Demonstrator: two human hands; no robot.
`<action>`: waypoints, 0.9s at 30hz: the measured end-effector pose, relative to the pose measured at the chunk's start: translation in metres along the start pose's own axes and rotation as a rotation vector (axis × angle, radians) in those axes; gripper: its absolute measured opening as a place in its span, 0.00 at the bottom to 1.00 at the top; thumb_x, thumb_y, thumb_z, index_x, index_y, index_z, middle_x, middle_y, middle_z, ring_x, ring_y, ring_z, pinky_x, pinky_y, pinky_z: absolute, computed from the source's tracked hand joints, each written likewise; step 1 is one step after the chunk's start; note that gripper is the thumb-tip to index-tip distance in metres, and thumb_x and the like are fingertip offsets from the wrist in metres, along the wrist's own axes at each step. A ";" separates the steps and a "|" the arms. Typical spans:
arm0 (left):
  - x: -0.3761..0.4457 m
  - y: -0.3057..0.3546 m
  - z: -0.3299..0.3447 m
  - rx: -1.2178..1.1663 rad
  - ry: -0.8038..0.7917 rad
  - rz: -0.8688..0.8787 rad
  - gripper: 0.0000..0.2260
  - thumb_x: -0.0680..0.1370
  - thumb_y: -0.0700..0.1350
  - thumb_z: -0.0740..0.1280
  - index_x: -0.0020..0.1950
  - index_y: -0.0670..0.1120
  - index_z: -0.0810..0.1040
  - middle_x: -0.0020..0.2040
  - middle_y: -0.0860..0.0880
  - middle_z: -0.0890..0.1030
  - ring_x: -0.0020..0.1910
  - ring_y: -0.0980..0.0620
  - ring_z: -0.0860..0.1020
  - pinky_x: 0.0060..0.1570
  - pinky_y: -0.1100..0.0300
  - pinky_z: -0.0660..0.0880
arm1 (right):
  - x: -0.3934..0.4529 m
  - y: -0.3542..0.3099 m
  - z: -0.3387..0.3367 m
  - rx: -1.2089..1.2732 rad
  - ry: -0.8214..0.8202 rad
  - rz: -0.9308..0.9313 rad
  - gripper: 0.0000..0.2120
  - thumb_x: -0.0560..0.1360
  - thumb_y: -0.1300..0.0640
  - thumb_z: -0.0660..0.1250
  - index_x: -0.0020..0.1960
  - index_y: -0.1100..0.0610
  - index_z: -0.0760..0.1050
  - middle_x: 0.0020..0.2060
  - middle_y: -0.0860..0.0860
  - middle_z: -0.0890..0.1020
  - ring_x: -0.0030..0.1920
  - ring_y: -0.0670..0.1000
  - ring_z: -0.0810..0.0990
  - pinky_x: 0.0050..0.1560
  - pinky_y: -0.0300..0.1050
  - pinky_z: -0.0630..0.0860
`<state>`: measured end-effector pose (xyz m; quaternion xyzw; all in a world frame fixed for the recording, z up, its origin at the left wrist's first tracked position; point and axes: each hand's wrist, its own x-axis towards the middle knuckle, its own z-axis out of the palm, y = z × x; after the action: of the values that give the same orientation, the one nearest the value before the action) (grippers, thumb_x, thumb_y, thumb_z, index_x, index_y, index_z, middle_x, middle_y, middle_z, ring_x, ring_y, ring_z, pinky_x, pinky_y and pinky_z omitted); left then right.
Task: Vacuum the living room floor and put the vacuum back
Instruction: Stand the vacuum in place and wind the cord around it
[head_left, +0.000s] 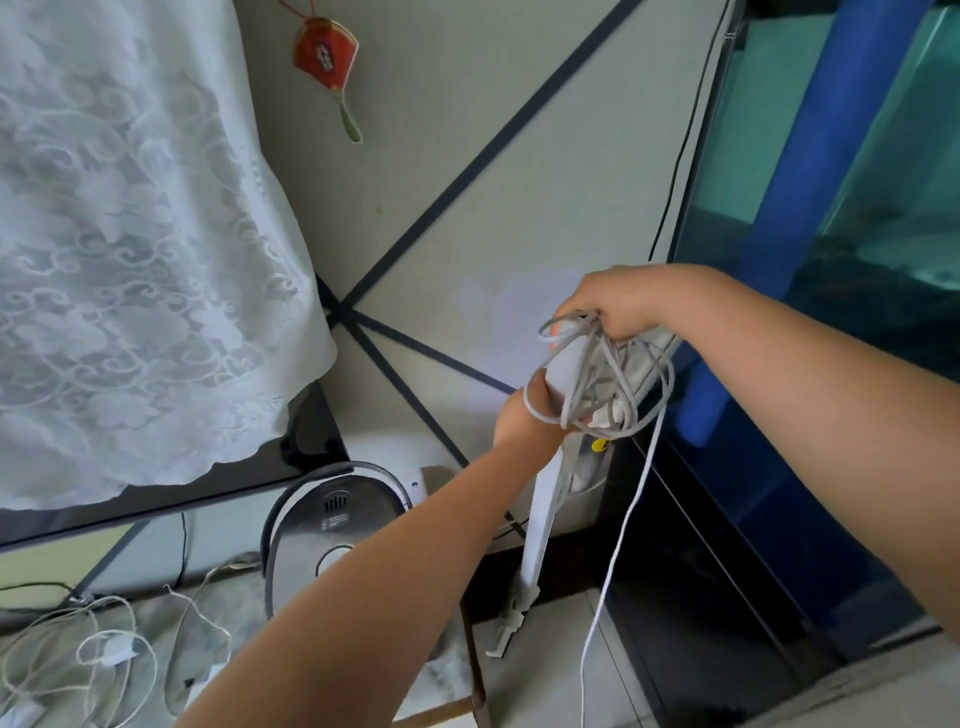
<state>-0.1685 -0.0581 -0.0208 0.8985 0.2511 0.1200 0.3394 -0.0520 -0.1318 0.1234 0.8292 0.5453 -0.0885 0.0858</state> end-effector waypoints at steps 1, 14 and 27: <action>0.003 0.000 0.005 0.024 0.037 0.001 0.12 0.75 0.48 0.67 0.55 0.46 0.71 0.39 0.51 0.78 0.38 0.48 0.79 0.39 0.50 0.80 | 0.003 0.005 -0.001 -0.018 0.011 -0.037 0.29 0.71 0.71 0.59 0.63 0.43 0.76 0.46 0.46 0.77 0.48 0.53 0.75 0.47 0.44 0.73; 0.057 0.033 0.015 0.025 0.251 -0.203 0.12 0.75 0.49 0.66 0.50 0.45 0.67 0.38 0.48 0.78 0.38 0.45 0.77 0.38 0.50 0.78 | 0.076 0.070 -0.022 -0.045 0.159 -0.372 0.11 0.72 0.61 0.63 0.50 0.51 0.81 0.43 0.51 0.80 0.48 0.56 0.76 0.47 0.50 0.75; 0.119 0.019 0.083 0.041 0.109 -0.294 0.09 0.77 0.43 0.62 0.56 0.46 0.68 0.42 0.48 0.78 0.40 0.45 0.78 0.39 0.49 0.79 | 0.127 0.137 0.045 -0.114 0.067 -0.232 0.17 0.73 0.62 0.63 0.54 0.44 0.78 0.50 0.44 0.79 0.53 0.51 0.74 0.50 0.50 0.75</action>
<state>-0.0290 -0.0531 -0.0641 0.8510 0.4003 0.1123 0.3208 0.1212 -0.0830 0.0554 0.7569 0.6441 -0.0390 0.1037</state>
